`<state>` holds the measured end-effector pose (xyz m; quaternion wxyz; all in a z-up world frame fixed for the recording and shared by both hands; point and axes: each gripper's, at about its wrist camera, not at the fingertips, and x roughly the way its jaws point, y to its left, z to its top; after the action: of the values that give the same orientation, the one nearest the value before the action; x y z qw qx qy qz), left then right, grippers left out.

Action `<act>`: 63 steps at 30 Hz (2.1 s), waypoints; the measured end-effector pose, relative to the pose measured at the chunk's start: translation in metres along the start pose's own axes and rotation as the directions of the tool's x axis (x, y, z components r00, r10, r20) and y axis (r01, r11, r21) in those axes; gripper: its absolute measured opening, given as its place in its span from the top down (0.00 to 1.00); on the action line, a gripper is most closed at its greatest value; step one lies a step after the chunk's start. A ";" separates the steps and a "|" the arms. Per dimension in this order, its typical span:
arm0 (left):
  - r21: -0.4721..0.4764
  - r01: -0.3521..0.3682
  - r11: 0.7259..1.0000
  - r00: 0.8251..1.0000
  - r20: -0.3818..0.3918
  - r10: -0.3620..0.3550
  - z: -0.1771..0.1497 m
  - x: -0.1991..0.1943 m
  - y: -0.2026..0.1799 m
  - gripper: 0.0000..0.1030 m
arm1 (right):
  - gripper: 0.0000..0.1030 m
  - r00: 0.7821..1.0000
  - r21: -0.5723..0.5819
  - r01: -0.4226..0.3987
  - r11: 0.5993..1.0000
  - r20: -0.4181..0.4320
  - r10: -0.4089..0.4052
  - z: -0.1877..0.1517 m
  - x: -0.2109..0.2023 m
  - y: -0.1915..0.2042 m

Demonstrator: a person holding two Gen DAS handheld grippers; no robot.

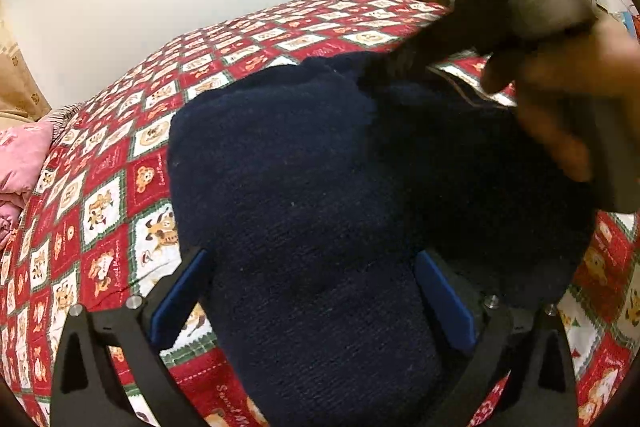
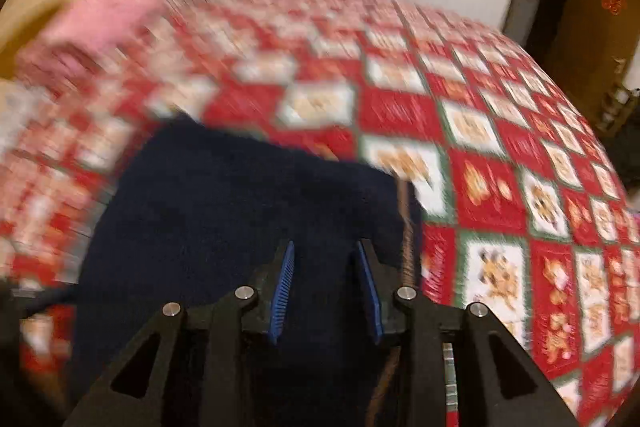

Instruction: Fold small clothes

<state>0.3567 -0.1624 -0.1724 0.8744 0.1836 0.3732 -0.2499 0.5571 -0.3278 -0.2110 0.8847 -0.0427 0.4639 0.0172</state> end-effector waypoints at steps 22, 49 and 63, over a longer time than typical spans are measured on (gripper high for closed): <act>-0.240 -0.100 0.966 0.994 -0.058 0.089 0.067 0.066 0.107 0.00 | 0.92 0.910 0.206 -0.415 0.886 0.094 0.405 -0.167 -0.121 -0.038; -0.280 -0.018 0.960 1.000 -0.022 0.013 -0.008 0.004 0.085 0.00 | 0.72 0.968 0.062 -0.252 0.966 0.024 0.251 -0.119 -0.068 -0.017; -0.352 0.006 0.936 1.000 -0.007 -0.009 0.005 0.012 0.084 0.00 | 0.64 0.950 0.128 -0.290 0.948 0.160 0.269 -0.100 -0.085 -0.041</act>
<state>0.4151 -0.1010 -0.1665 0.8906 0.0238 0.4163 -0.1815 0.4294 -0.3768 -0.1953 0.9045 0.0914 0.4017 0.1106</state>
